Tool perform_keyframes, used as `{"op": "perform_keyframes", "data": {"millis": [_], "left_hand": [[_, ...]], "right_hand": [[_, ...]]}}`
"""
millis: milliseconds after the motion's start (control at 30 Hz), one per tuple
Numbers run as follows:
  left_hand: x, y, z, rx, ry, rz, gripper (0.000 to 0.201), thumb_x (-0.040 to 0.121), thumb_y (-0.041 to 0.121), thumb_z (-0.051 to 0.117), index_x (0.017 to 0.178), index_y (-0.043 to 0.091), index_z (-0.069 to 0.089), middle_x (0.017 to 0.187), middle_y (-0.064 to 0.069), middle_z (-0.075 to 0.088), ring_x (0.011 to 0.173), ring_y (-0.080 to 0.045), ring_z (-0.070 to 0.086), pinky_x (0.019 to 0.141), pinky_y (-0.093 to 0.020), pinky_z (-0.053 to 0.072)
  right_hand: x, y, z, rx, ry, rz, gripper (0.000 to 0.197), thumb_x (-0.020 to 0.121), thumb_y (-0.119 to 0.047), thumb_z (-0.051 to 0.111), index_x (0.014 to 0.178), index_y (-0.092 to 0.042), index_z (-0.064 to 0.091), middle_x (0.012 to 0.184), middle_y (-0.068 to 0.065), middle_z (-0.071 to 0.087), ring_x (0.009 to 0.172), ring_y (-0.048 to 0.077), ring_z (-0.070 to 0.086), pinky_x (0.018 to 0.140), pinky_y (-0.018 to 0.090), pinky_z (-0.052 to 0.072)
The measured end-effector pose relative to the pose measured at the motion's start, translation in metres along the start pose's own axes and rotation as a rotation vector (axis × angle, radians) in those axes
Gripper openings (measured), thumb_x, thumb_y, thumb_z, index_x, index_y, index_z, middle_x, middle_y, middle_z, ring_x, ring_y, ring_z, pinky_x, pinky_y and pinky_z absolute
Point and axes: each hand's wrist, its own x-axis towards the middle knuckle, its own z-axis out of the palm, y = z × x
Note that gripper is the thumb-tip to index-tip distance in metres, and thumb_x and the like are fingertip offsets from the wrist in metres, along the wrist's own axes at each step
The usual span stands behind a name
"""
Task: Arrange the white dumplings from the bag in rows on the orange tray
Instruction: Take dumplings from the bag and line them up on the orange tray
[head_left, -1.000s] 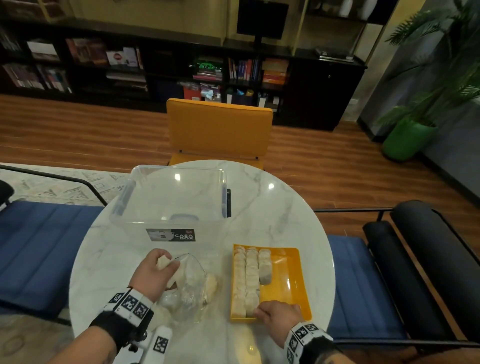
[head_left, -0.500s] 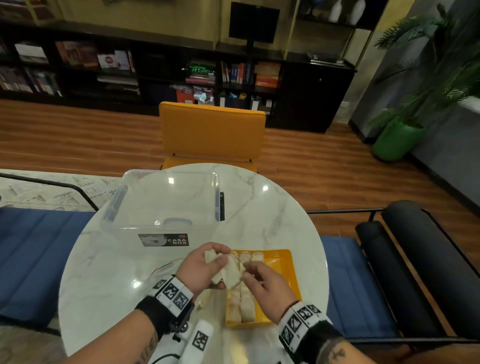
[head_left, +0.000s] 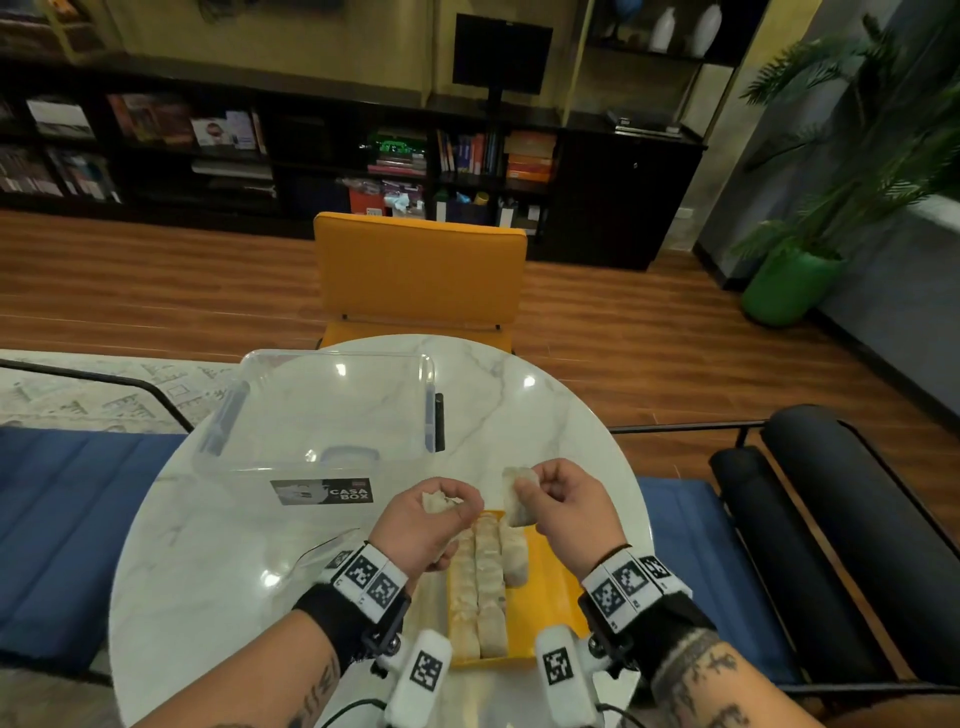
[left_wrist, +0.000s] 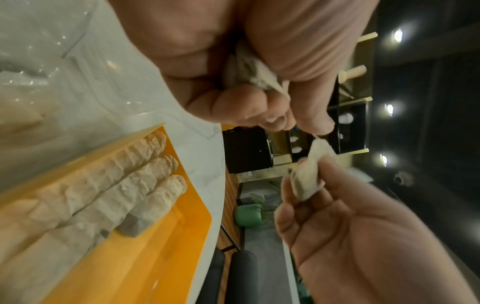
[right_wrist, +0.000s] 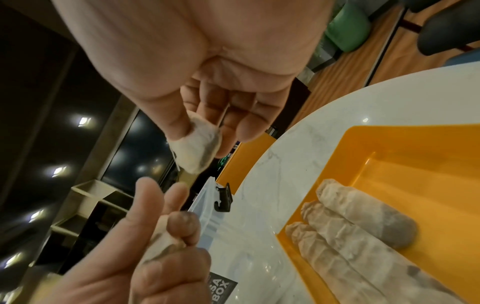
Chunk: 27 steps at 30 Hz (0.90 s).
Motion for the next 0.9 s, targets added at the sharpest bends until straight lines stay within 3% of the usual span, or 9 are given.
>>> {"op": "perform_keyframes", "data": {"millis": [100, 200, 300, 433, 533, 600, 633, 733, 900], "left_hand": [[0.000, -0.002, 0.006, 0.190, -0.071, 0.055, 0.017, 0.075, 0.027, 0.082, 0.088, 0.021, 0.073, 0.060, -0.012, 0.047, 0.042, -0.018, 0.036, 0.041, -0.022, 0.033], [0.000, -0.003, 0.013, 0.363, -0.045, 0.075, 0.017, 0.076, 0.028, 0.082, 0.084, 0.019, 0.070, 0.047, 0.000, 0.049, 0.038, -0.015, 0.039, 0.039, -0.021, 0.035], [0.003, -0.007, 0.014, 0.423, -0.045, 0.079, 0.017, 0.077, 0.029, 0.080, 0.075, 0.019, 0.067, 0.040, 0.008, 0.044, 0.035, -0.011, 0.038, 0.040, -0.020, 0.034], [0.006, -0.010, 0.011, 0.534, -0.075, 0.100, 0.017, 0.077, 0.036, 0.080, 0.077, 0.022, 0.069, 0.039, 0.015, 0.050, 0.035, -0.001, 0.044, 0.044, -0.018, 0.035], [0.012, -0.018, 0.004, 0.646, -0.039, 0.112, 0.013, 0.076, 0.041, 0.079, 0.077, 0.030, 0.072, 0.060, 0.024, 0.065, 0.057, 0.009, 0.058, 0.061, -0.021, 0.047], [0.019, -0.029, -0.005, 0.757, 0.049, 0.117, 0.013, 0.076, 0.046, 0.075, 0.082, 0.035, 0.072, 0.089, 0.021, 0.072, 0.089, 0.006, 0.064, 0.084, -0.022, 0.050], [0.022, -0.033, -0.009, 0.830, 0.090, 0.096, 0.017, 0.078, 0.049, 0.073, 0.088, 0.036, 0.071, 0.100, 0.017, 0.071, 0.098, -0.001, 0.063, 0.086, -0.021, 0.047], [0.027, -0.049, -0.018, 0.994, 0.143, -0.014, 0.038, 0.082, 0.052, 0.067, 0.115, 0.032, 0.065, 0.118, 0.006, 0.067, 0.099, -0.010, 0.062, 0.081, -0.020, 0.046], [0.029, -0.069, -0.020, 1.084, 0.064, -0.099, 0.054, 0.082, 0.051, 0.066, 0.130, 0.029, 0.057, 0.129, 0.004, 0.063, 0.115, -0.013, 0.059, 0.095, -0.025, 0.048]], "right_hand": [[-0.003, -0.001, 0.002, -0.003, -0.047, 0.002, 0.014, 0.088, -0.023, 0.072, 0.083, -0.012, 0.065, 0.070, 0.009, 0.066, 0.065, 0.015, 0.060, 0.066, 0.035, 0.051], [-0.006, 0.001, 0.004, 0.042, -0.079, 0.027, 0.013, 0.087, -0.018, 0.073, 0.080, -0.011, 0.064, 0.070, 0.003, 0.063, 0.065, 0.015, 0.060, 0.064, 0.031, 0.051], [-0.007, 0.003, 0.001, 0.022, -0.097, 0.019, 0.008, 0.086, -0.017, 0.074, 0.083, -0.014, 0.067, 0.074, -0.002, 0.064, 0.065, 0.009, 0.059, 0.064, 0.026, 0.050], [-0.002, 0.007, -0.007, -0.040, -0.167, 0.009, 0.014, 0.086, -0.019, 0.075, 0.097, -0.026, 0.072, 0.085, -0.001, 0.070, 0.076, 0.009, 0.065, 0.074, 0.024, 0.055], [0.007, 0.010, -0.012, -0.276, -0.220, -0.019, 0.005, 0.086, -0.023, 0.073, 0.087, -0.028, 0.073, 0.081, -0.006, 0.074, 0.078, 0.005, 0.068, 0.075, 0.023, 0.055], [0.013, 0.016, -0.017, -0.414, -0.206, -0.018, 0.004, 0.088, -0.026, 0.071, 0.085, -0.028, 0.070, 0.077, -0.008, 0.071, 0.074, 0.003, 0.065, 0.069, 0.017, 0.051], [0.015, 0.020, -0.020, -0.478, -0.207, -0.012, 0.004, 0.089, -0.027, 0.069, 0.085, -0.029, 0.069, 0.077, -0.009, 0.068, 0.073, 0.003, 0.063, 0.066, 0.015, 0.048], [0.015, 0.036, -0.024, -0.665, -0.321, 0.050, 0.003, 0.090, -0.027, 0.064, 0.087, -0.027, 0.065, 0.078, -0.009, 0.063, 0.072, 0.006, 0.058, 0.065, 0.018, 0.048], [0.012, 0.072, -0.017, -0.916, -0.596, 0.147, 0.006, 0.086, -0.026, 0.064, 0.089, -0.031, 0.064, 0.079, -0.015, 0.056, 0.086, 0.012, 0.062, 0.078, 0.026, 0.054]]}}
